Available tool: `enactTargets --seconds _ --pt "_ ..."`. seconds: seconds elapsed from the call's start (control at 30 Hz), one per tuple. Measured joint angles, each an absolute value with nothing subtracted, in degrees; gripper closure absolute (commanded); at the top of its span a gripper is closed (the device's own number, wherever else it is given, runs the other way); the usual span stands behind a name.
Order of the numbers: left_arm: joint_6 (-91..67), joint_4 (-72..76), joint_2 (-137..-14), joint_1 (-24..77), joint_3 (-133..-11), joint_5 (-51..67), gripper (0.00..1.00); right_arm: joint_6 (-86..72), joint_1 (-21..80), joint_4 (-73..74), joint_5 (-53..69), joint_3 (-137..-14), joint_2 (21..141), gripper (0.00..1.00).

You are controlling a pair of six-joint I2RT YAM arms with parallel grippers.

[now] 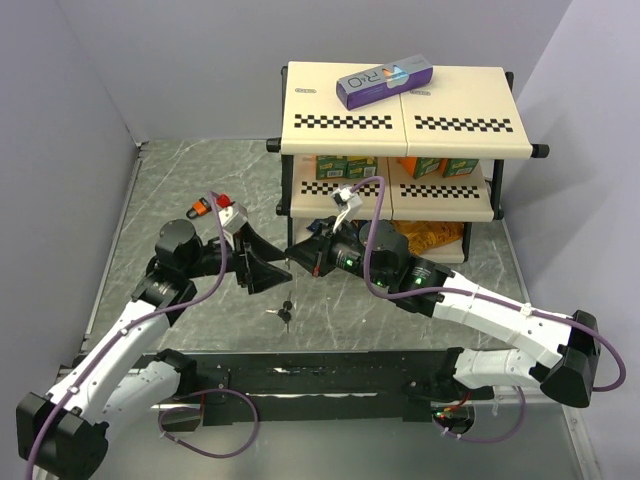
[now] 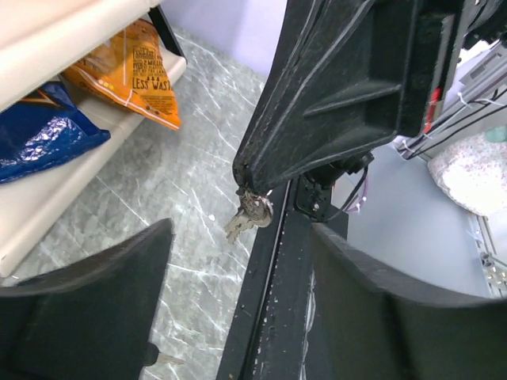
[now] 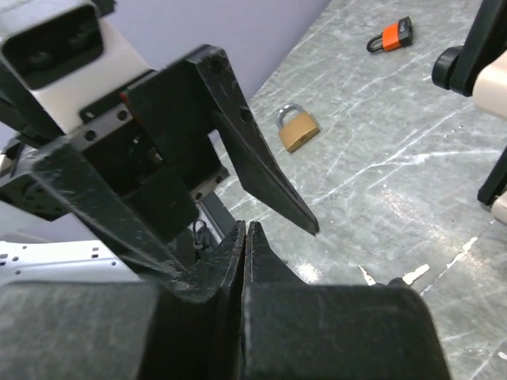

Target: Unlock with the key

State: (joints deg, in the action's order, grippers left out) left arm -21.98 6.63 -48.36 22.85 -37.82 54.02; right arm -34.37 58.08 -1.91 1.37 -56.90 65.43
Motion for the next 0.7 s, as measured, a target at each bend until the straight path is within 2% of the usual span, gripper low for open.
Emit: enactTargets --seconds 0.23,0.27,0.53,0.6,0.7 --pt "-22.24 7.01 -50.76 23.57 -37.85 53.60 0.47 -35.03 58.08 -2.74 1.98 -56.86 65.43 1.00" --pt "-22.33 7.11 -51.09 23.57 -37.85 53.60 0.54 -35.09 58.08 -2.81 2.02 -56.86 65.43 1.00" --pt "-23.83 9.10 -51.70 24.10 -37.85 53.63 0.85 -35.14 57.74 -3.07 2.28 -56.80 65.43 1.00" --pt "-23.81 9.13 -51.70 24.38 -37.85 53.63 0.97 -35.24 57.34 -3.51 2.42 -56.45 65.43 1.00" --pt "-23.68 8.84 -51.59 25.43 -37.85 53.74 0.99 -36.07 56.31 -4.75 2.66 -55.40 65.43 1.00"
